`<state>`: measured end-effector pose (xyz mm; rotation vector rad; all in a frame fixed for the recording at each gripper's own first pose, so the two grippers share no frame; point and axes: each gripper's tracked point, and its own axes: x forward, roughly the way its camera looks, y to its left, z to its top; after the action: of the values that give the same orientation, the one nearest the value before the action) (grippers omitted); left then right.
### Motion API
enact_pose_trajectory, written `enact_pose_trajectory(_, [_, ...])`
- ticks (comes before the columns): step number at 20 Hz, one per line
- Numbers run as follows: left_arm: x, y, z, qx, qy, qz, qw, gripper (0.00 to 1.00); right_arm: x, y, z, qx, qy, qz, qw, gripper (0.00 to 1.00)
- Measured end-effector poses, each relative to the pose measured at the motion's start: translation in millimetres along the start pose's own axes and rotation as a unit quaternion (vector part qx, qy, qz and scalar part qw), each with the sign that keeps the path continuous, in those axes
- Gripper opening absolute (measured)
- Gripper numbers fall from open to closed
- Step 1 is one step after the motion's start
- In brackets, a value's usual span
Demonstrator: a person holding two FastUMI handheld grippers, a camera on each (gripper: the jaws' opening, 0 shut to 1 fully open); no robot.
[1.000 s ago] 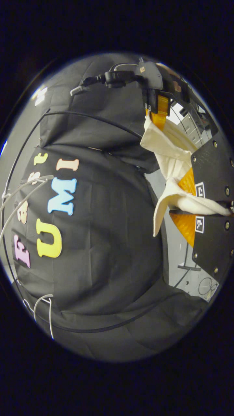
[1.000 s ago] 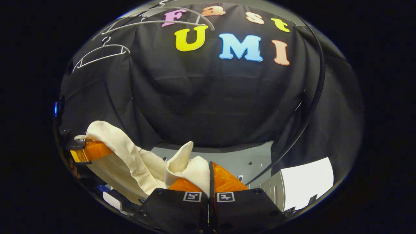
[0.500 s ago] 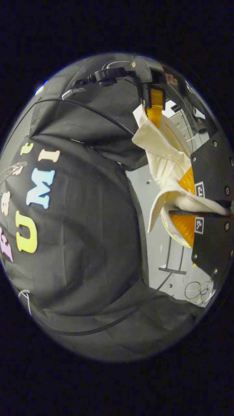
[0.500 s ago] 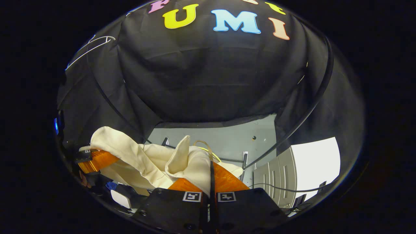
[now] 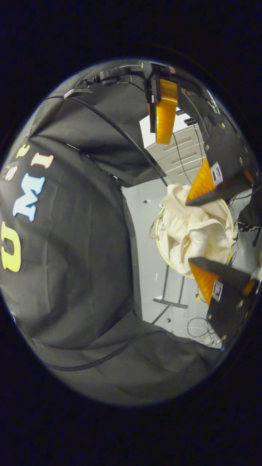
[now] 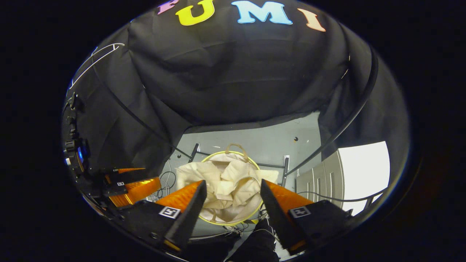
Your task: Grasp the clothes on the hanger with both hands and then place them into the laundry hamper below.
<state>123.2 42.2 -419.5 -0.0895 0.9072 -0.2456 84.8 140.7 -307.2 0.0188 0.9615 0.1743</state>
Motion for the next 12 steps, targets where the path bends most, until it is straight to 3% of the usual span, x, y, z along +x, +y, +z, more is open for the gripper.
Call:
enact_pose_trajectory(1, [-7.5, 5.6, -8.9, -0.002, 0.008, 0.009, 1.000, 0.85, -2.2, -2.4, 1.0, 0.000, -0.007, -0.006, 1.000, 1.00])
enact_pose_trajectory(2, [-15.8, 10.5, -14.8, 0.000, 0.011, 0.020, 1.000, 0.99, -11.9, -5.4, -1.5, 0.004, -0.017, -0.009, 1.000, 0.98])
enact_pose_trajectory(5, [-53.6, 21.3, -13.7, 0.020, -0.025, 0.062, 0.998, 0.98, -41.2, -25.1, 3.2, 0.025, -0.061, -0.027, 0.997, 0.98])
enact_pose_trajectory(6, [-67.8, 19.0, -9.5, 0.026, -0.040, 0.071, 0.996, 0.99, -52.3, -37.4, 9.7, 0.025, -0.084, -0.039, 0.995, 0.94])
enact_pose_trajectory(8, [-104.6, 11.5, 7.5, 0.040, -0.076, 0.094, 0.992, 0.98, -76.7, -56.5, 22.1, 0.017, -0.126, -0.056, 0.990, 0.98])
enact_pose_trajectory(12, [-182.9, -27.2, 74.1, 0.054, -0.182, 0.149, 0.970, 0.98, -137.8, -97.4, 56.1, -0.012, -0.222, -0.090, 0.971, 0.98])
